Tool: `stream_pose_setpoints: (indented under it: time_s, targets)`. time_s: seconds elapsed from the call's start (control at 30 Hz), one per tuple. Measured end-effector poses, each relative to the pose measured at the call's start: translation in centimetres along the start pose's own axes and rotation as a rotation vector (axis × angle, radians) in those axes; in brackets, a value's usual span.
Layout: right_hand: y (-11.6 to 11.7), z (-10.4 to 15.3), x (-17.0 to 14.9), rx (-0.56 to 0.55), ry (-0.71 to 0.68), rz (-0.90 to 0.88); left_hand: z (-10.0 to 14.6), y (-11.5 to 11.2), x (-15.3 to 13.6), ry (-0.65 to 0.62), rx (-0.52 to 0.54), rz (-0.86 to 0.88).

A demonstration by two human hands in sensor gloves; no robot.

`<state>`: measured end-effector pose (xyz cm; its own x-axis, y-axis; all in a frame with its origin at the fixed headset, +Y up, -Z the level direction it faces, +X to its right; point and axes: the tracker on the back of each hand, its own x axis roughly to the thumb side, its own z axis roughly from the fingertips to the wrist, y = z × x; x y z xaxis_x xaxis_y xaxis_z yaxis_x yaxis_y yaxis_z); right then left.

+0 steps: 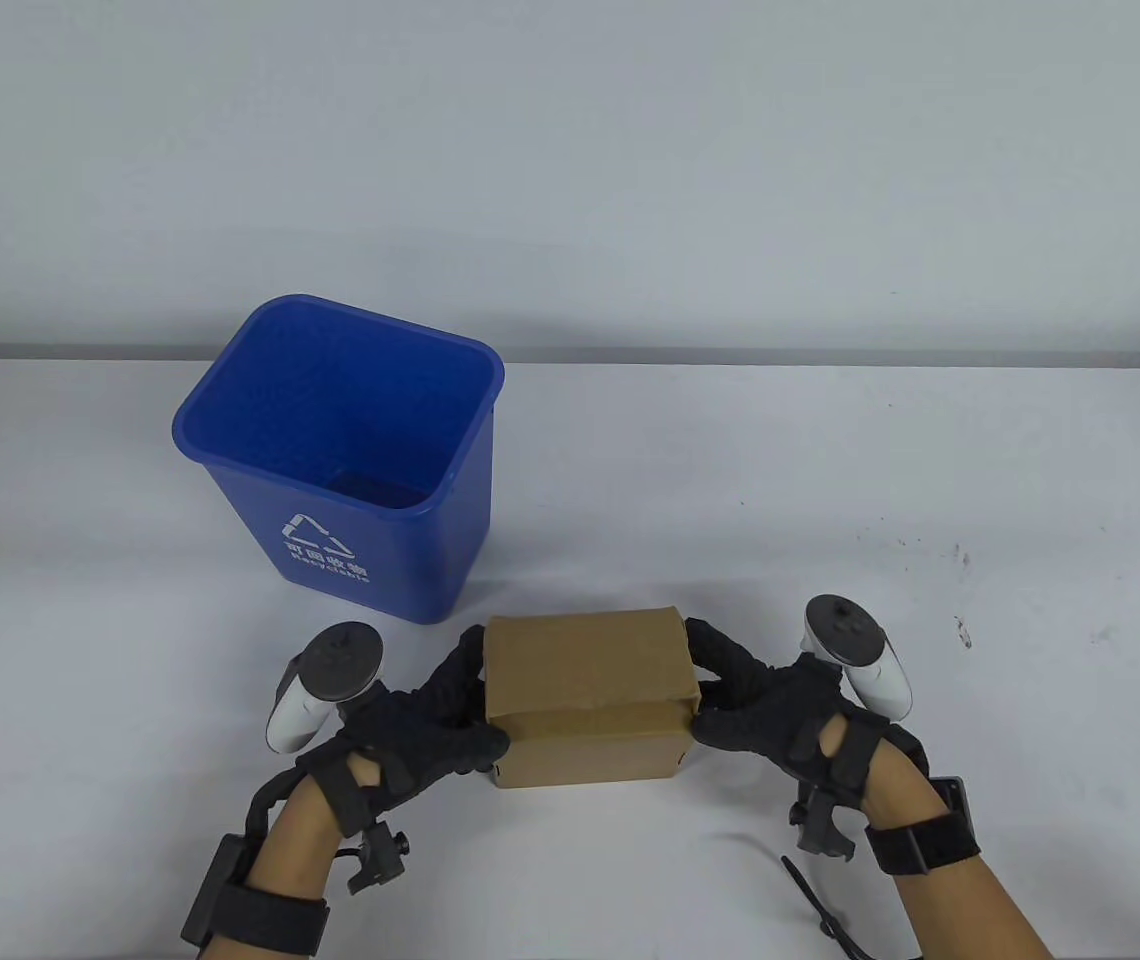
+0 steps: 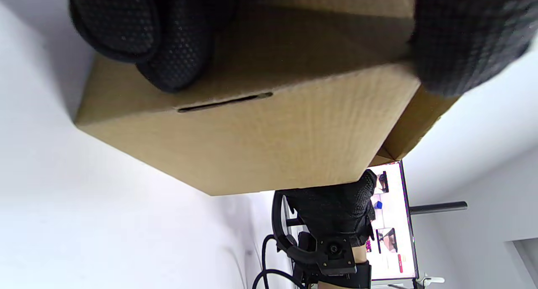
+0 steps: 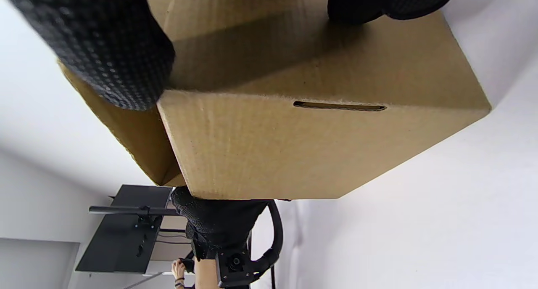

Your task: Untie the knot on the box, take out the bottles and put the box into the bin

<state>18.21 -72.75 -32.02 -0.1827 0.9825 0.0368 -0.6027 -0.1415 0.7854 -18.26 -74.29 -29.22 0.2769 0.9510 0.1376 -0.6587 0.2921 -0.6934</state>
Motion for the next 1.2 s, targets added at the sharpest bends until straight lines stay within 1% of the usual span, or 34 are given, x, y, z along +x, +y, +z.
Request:
stream_pose_setpoints:
  time_s: [0.13, 0.2, 0.23, 0.3, 0.4, 0.57, 0.8, 1.07, 1.1, 1.2]
  targets:
    - [0.2, 0.9, 1.2, -0.028, -0.033, 0.136, 0.1, -0.4, 0.5, -0.053, 0.027, -0.039]
    - [0.3, 1.2, 1.8, -0.056, -0.06, 0.209, 0.1, -0.4, 0.8, -0.08, 0.055, -0.101]
    - [0.4, 1.2, 2.1, -0.088, -0.091, 0.289, 0.1, -0.4, 0.9, -0.089, 0.075, -0.143]
    - [0.3, 1.1, 2.3, -0.105, -0.124, 0.388, 0.2, -0.2, 1.1, -0.104, 0.104, -0.211]
    - [0.3, 0.9, 2.1, -0.131, -0.162, 0.452, 0.4, 0.0, 1.3, -0.113, 0.142, -0.283]
    - [0.8, 0.6, 1.8, -0.171, -0.178, 0.611, 0.5, -0.3, 1.6, -0.104, 0.191, -0.448]
    - [1.8, 0.2, 1.3, -0.215, -0.211, 0.775, 0.4, -0.2, 1.3, -0.091, 0.194, -0.515]
    - [1.6, 0.2, 1.3, -0.193, -0.192, 0.794, 0.4, -0.5, 1.2, -0.109, 0.168, -0.514]
    - [1.7, 0.2, 1.5, -0.178, -0.183, 0.823, 0.4, -0.6, 1.2, -0.115, 0.161, -0.508]
    - [1.8, 0.3, 1.7, -0.185, -0.179, 0.878, 0.3, -0.9, 1.3, -0.137, 0.136, -0.477]
